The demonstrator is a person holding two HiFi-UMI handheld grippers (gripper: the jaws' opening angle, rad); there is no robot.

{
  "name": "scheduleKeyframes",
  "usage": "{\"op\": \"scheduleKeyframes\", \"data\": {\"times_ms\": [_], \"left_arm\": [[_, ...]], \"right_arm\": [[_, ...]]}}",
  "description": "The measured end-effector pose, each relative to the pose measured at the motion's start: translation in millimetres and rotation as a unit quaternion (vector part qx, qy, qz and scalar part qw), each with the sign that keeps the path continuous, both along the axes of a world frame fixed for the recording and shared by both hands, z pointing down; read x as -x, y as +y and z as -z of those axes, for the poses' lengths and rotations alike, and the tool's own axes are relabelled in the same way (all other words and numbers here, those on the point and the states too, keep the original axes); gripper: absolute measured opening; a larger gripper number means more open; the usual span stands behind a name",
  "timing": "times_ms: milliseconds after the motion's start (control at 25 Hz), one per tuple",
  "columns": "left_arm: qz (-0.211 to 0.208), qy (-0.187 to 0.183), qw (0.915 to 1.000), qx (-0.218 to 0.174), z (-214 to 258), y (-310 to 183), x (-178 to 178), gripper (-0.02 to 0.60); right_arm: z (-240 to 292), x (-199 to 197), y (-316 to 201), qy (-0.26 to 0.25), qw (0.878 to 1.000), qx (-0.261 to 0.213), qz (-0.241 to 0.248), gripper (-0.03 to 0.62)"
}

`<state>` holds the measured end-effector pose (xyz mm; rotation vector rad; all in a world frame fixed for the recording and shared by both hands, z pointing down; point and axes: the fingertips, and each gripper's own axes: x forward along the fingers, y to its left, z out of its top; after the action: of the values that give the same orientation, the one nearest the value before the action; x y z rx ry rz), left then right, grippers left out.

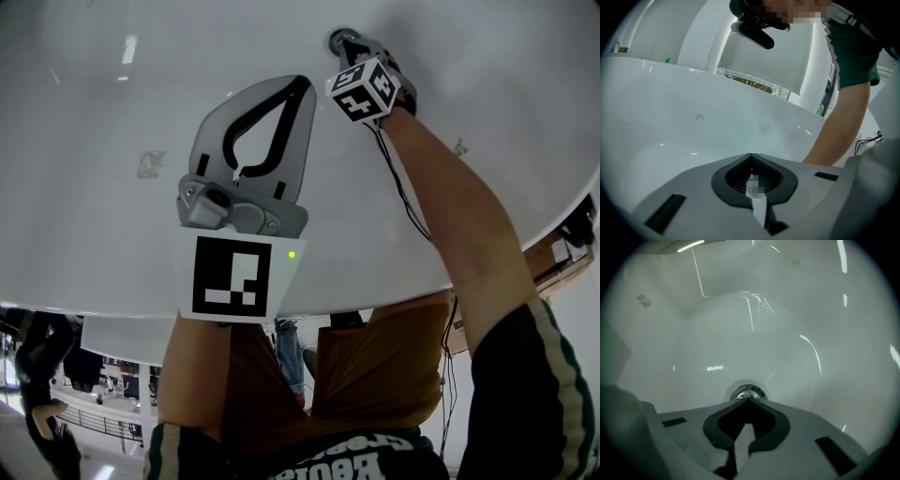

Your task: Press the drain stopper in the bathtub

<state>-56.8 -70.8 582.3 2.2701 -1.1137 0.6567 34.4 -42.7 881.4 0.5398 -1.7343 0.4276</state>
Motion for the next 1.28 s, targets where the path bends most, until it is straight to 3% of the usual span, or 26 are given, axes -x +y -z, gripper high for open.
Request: {"op": "scheduleKeyframes", "data": {"times_ms": [320, 520, 760, 920, 1280], "left_arm": [[-0.006, -0.021, 0.9996, 0.019, -12, 4, -3, 0.006], [-0.014, -0.028, 0.9992, 0.024, -11, 6, -5, 0.006], [-0.016, -0.035, 0.9985, 0.039, -10, 6, -7, 0.006], [-0.018, -0.038, 0.9986, 0.032, 3, 0, -10, 0.006], [-0.018, -0.039, 0.9991, 0.006, 40, -13, -26, 0.006]], "right_arm": [[0, 0, 2, -0.011, 1.000, 0.007, 0.007, 0.009], [2, -1, 2, -0.022, 0.999, 0.032, -0.015, 0.007], [24, -1, 4, -0.044, 0.999, 0.014, -0.027, 0.008], [43, -1, -1, -0.063, 0.996, 0.024, -0.055, 0.007], [103, -9, -4, -0.083, 0.995, 0.016, -0.054, 0.008]]}}
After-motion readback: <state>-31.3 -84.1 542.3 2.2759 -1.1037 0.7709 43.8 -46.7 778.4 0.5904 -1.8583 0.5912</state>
